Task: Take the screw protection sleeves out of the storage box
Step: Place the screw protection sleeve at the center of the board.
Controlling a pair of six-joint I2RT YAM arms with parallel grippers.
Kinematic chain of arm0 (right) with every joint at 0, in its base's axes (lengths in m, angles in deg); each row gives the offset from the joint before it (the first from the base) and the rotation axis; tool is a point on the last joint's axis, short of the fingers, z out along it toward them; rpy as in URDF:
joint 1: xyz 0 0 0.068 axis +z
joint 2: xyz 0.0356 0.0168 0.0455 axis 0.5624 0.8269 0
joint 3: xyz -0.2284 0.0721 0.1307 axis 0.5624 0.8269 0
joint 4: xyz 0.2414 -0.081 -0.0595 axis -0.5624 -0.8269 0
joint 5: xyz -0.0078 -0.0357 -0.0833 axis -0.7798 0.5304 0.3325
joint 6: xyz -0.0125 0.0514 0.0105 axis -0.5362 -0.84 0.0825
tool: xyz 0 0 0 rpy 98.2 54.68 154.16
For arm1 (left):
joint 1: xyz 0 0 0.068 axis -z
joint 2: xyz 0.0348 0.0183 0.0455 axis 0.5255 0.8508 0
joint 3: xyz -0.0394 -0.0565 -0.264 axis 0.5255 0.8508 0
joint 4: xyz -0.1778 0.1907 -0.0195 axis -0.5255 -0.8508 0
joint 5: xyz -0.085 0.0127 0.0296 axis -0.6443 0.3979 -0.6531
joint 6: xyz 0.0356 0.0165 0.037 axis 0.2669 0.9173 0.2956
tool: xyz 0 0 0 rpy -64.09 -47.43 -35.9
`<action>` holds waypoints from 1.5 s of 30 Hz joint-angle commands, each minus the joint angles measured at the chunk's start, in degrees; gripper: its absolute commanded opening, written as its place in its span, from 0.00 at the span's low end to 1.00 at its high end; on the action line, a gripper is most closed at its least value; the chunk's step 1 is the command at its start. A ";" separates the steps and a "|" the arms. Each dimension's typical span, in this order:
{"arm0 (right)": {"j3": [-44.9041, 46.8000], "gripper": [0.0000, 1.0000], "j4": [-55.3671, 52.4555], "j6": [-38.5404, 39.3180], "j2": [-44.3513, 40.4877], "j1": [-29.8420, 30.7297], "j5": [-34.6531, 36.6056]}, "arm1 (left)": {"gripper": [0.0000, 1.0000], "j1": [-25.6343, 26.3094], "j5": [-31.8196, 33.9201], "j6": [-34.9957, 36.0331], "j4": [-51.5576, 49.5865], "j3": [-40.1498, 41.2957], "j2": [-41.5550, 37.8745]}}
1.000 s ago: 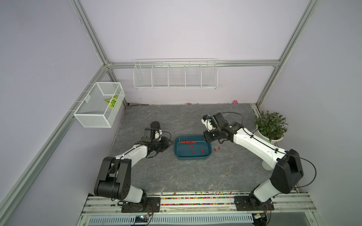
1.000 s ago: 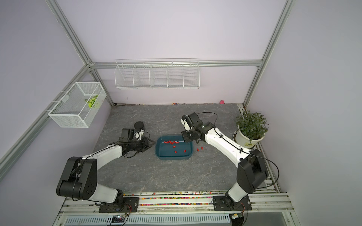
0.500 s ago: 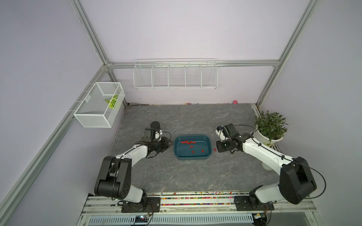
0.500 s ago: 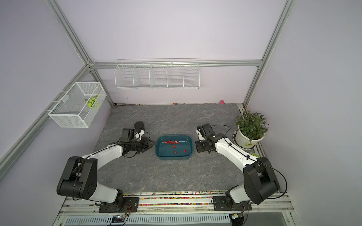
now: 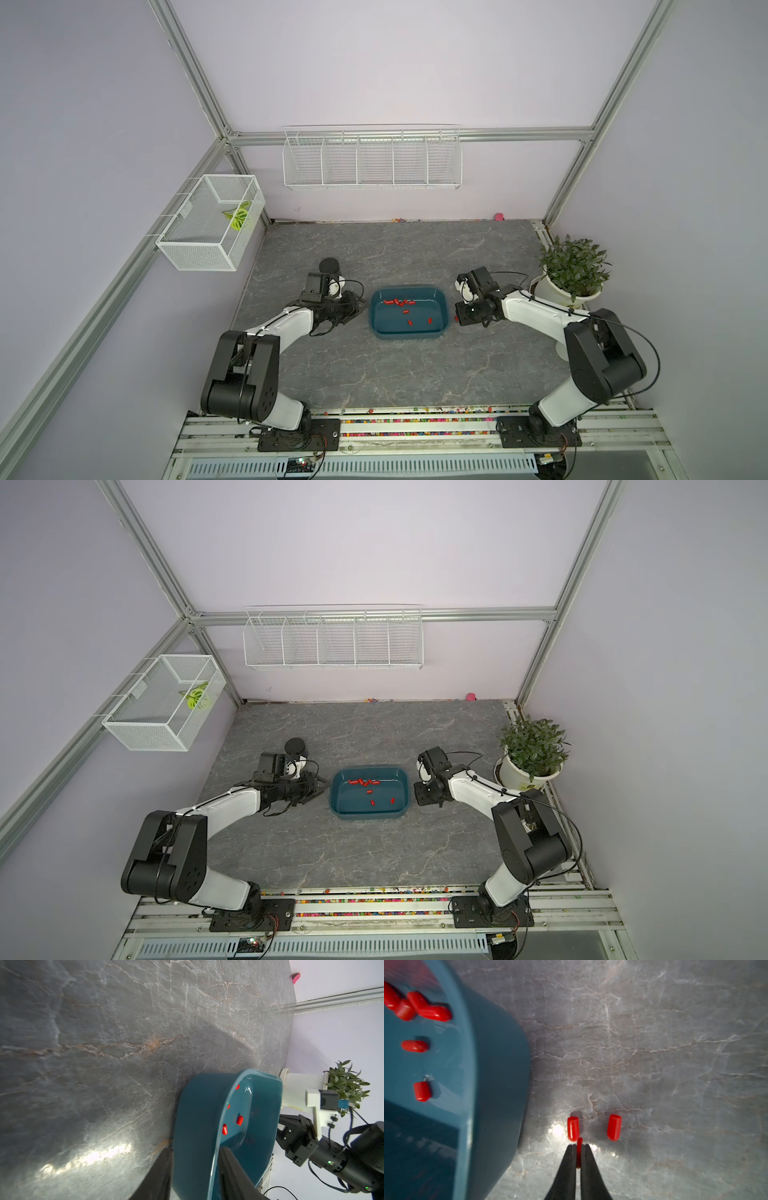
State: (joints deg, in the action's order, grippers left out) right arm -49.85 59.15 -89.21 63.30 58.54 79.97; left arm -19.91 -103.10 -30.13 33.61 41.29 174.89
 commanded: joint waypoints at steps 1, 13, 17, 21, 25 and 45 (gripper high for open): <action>1.10 0.11 1.71 -0.53 0.99 -0.48 -0.53 | 0.42 0.10 -0.57 0.43 0.31 0.04 0.42; 1.76 0.12 2.68 -0.88 1.76 -0.58 -0.01 | 0.42 0.15 -0.51 0.43 0.31 0.13 0.09; 1.76 0.13 2.82 -1.14 2.13 -0.60 0.50 | 0.42 0.10 -0.41 0.32 0.47 0.24 0.07; 2.02 0.13 2.94 -1.47 2.13 -0.72 0.92 | 0.42 0.14 -0.46 0.32 0.49 0.34 -0.14; 1.94 0.18 2.84 -1.52 2.28 -0.76 0.97 | 0.42 0.08 -0.48 0.32 0.55 0.33 -0.19; -3.40 0.36 -4.44 -1.36 -8.25 0.95 -0.93 | 0.43 0.11 -0.75 0.22 1.09 0.40 0.20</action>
State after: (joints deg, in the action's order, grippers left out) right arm -50.72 57.49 -90.54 57.35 58.45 80.21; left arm -19.91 -103.10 -30.15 33.70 41.29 174.89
